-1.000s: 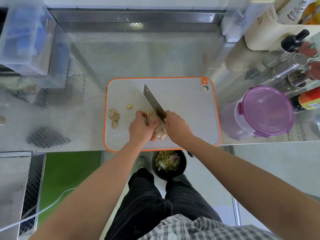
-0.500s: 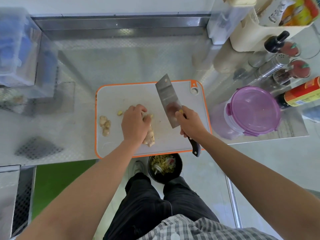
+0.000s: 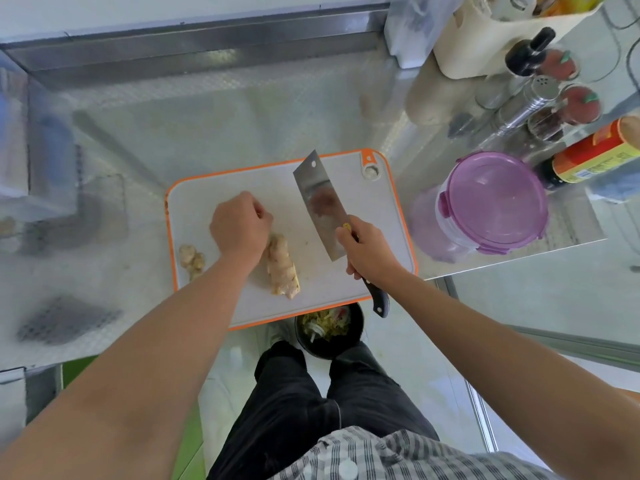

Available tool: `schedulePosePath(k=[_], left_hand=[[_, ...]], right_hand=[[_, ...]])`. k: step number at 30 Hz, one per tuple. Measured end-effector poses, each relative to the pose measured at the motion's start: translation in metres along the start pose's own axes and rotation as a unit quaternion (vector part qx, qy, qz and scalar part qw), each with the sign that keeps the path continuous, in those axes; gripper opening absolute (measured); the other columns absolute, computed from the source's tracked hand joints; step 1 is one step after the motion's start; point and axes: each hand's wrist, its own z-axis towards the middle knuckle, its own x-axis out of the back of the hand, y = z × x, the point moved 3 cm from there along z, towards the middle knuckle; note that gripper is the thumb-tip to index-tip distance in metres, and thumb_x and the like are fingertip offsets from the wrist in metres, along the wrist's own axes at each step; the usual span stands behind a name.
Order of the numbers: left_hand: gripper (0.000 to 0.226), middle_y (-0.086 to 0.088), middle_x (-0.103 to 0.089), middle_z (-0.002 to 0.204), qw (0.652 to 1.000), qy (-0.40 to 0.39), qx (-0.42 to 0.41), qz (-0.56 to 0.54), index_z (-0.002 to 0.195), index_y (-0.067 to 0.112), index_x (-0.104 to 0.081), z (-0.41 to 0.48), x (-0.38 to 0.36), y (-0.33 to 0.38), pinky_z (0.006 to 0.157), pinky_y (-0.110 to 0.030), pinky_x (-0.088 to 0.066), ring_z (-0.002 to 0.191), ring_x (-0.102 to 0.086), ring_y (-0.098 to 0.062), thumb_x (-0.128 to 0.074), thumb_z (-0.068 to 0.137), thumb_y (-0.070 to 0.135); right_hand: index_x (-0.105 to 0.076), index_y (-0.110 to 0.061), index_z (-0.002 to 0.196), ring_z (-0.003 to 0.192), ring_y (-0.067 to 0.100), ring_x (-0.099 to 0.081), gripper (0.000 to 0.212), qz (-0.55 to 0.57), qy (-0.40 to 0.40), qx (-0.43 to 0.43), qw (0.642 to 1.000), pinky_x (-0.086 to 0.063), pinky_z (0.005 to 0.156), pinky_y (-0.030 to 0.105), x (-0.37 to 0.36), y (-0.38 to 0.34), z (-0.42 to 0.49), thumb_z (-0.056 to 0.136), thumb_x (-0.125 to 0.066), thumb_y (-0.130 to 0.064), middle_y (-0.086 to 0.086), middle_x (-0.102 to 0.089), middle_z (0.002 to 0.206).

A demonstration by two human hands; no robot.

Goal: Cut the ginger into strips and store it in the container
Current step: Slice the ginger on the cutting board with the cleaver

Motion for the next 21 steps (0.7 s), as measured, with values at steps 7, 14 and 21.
schedulePosePath(k=[7,14,21], left_hand=[[0.019,-0.016,-0.065,0.100,0.997,0.017,0.011,0.074,0.102,0.012,-0.070,-0.017,0.016,-0.059,0.077,-0.043,-0.048,0.099,-0.056,-0.038,-0.058,0.089,0.018],[0.072,-0.004,-0.042,0.146,0.922,-0.123,-0.362,0.067,0.131,0.023,-0.055,-0.060,0.000,-0.029,0.102,-0.047,-0.039,0.132,-0.038,-0.030,-0.066,0.063,0.002],[0.035,-0.004,-0.063,0.088,0.917,-0.027,-0.381,0.112,0.097,0.017,-0.065,-0.066,-0.006,-0.024,0.089,-0.042,-0.043,0.093,-0.060,-0.032,-0.061,0.070,0.037]], right_hand=[[-0.044,-0.019,0.081,0.036,0.008,-0.051,0.020,-0.028,-0.027,0.010,0.999,-0.040,0.036,0.020,-0.016,-0.004,0.000,0.100,-0.038,-0.024,0.004,-0.052,0.060],[-0.042,-0.018,0.078,0.031,0.004,-0.047,0.023,-0.039,-0.023,0.012,0.999,-0.038,0.034,0.020,-0.014,0.001,-0.009,0.100,-0.038,-0.022,0.008,-0.052,0.063],[-0.042,-0.020,0.076,0.031,0.004,-0.047,0.023,-0.032,-0.013,0.009,0.999,-0.038,0.035,0.021,-0.003,0.009,-0.023,0.099,-0.038,-0.021,0.007,-0.052,0.061]])
